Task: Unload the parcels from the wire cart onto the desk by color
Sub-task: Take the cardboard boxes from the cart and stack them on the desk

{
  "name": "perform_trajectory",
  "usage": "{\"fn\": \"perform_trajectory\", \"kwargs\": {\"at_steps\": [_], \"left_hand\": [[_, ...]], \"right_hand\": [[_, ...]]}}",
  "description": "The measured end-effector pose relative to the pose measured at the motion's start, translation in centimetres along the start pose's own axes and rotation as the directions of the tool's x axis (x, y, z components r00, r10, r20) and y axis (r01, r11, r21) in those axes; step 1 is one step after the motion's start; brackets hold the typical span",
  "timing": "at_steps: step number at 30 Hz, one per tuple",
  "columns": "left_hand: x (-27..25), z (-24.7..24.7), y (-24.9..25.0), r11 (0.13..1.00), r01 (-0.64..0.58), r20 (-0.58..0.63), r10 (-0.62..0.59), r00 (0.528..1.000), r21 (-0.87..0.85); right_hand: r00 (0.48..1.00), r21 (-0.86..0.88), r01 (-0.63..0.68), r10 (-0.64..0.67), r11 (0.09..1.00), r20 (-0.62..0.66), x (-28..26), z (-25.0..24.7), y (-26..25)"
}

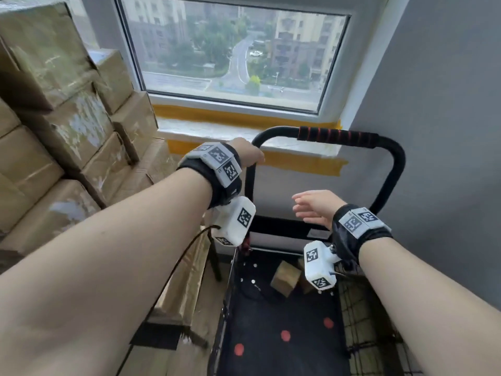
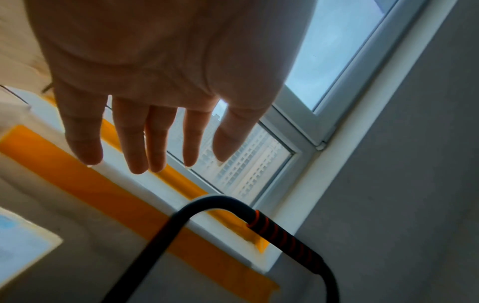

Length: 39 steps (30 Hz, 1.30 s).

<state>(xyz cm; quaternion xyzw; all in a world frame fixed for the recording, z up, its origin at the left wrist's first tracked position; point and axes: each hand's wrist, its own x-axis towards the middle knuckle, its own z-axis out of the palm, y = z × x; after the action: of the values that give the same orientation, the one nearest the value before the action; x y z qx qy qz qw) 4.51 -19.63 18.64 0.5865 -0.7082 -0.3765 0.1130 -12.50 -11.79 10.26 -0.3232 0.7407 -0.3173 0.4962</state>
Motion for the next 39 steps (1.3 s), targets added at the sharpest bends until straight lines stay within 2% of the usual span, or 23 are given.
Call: {"fn": "perform_trajectory", "kwargs": {"at_steps": [3,5,8,14,20,25,32,36,39], "left_hand": [[-1.1,4.5,0.9,0.998,-0.067,0.051,0.066,0.997,0.018],[-1.3,7.3,0.6,0.996,-0.084,0.085,0.086,0.993,-0.031],[-1.3,11.1,-0.2,0.995,-0.072,0.126,0.08,0.989,-0.066],[1.8,17.5,-3.0,0.988,-0.023,0.193,0.053,0.98,-0.154],[5.9,24.0,-7.4,0.979,0.082,0.199,-0.044,0.979,-0.185],[10.8,29.4,-10.7,0.966,0.168,0.175,-0.135,0.975,-0.194],[15.9,36.5,-15.5,0.942,0.309,0.227,-0.275,0.934,-0.133],[17.3,39.7,-18.2,0.919,0.378,0.256,-0.341,0.905,-0.115],[18.2,41.6,-20.2,0.903,0.417,0.275,-0.377,0.885,-0.103]], "right_hand": [[0.999,0.006,-0.014,0.014,1.0,-0.046,-1.3,-2.4,2.5],[0.997,0.032,-0.022,0.025,0.999,-0.075,-1.9,-3.5,4.1],[0.993,0.074,-0.052,0.059,0.996,-0.101,-2.5,-4.6,6.5],[0.963,-0.007,-0.122,0.116,0.993,-0.245,-1.3,-5.4,11.7],[0.935,-0.112,-0.216,0.173,0.97,-0.309,4.5,-5.3,17.9],[0.923,-0.165,-0.27,0.206,0.949,-0.325,11.9,-4.9,21.9],[0.922,-0.306,-0.342,0.254,0.889,-0.291,21.4,-4.4,27.8],[0.92,-0.439,-0.389,0.32,0.81,-0.227,25.9,-3.2,31.2],[0.919,-0.518,-0.394,0.317,0.759,-0.235,28.1,-2.8,33.3]]}}
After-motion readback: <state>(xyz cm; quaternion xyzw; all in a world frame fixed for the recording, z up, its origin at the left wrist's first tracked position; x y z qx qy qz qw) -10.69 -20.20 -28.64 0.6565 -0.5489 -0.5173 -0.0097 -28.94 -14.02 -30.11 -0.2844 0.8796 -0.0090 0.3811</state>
